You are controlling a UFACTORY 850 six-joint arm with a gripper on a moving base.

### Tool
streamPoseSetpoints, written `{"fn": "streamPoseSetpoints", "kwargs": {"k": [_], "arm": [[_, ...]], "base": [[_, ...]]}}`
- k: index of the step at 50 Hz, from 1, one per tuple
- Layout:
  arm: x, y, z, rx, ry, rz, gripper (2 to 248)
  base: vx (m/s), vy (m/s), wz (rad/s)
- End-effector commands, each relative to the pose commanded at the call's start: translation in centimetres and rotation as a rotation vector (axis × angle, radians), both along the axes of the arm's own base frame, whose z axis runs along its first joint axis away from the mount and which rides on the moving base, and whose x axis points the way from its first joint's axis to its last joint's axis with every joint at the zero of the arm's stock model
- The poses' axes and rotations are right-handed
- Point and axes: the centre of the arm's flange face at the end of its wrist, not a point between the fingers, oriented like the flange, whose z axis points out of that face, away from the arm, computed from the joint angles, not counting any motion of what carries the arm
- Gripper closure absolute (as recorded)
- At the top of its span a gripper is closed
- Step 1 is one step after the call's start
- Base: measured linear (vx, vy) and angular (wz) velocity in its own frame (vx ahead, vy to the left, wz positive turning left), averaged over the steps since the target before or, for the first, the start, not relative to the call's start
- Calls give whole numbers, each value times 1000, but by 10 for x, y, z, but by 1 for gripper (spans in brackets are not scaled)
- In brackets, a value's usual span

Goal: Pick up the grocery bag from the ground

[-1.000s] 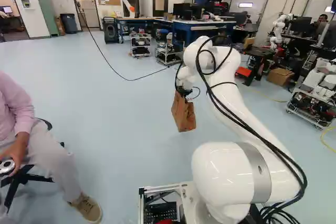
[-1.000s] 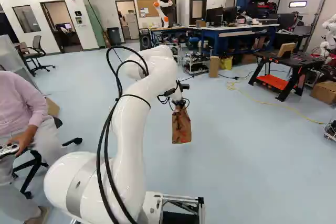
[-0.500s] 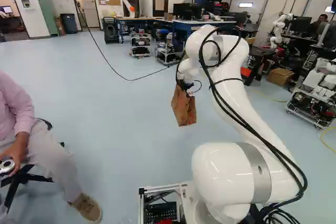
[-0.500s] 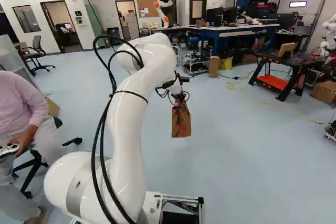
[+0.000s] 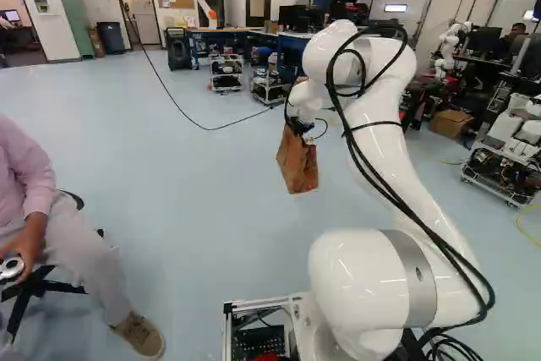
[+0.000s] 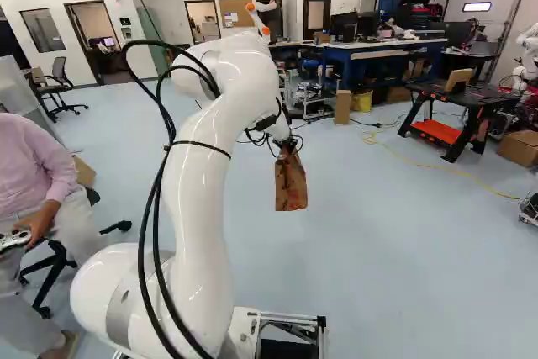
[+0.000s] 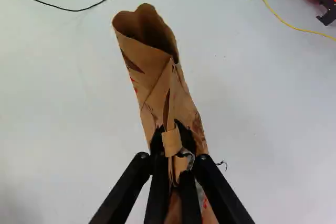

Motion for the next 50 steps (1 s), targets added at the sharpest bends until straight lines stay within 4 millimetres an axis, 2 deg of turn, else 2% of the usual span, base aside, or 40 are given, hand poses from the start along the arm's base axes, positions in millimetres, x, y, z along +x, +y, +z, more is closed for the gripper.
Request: {"fn": "streamPoseSetpoints", "kwargs": {"k": [50], "arm": [[-21, 3, 125, -20, -139, 0, 226]], "base": [[0, 0, 0]]}}
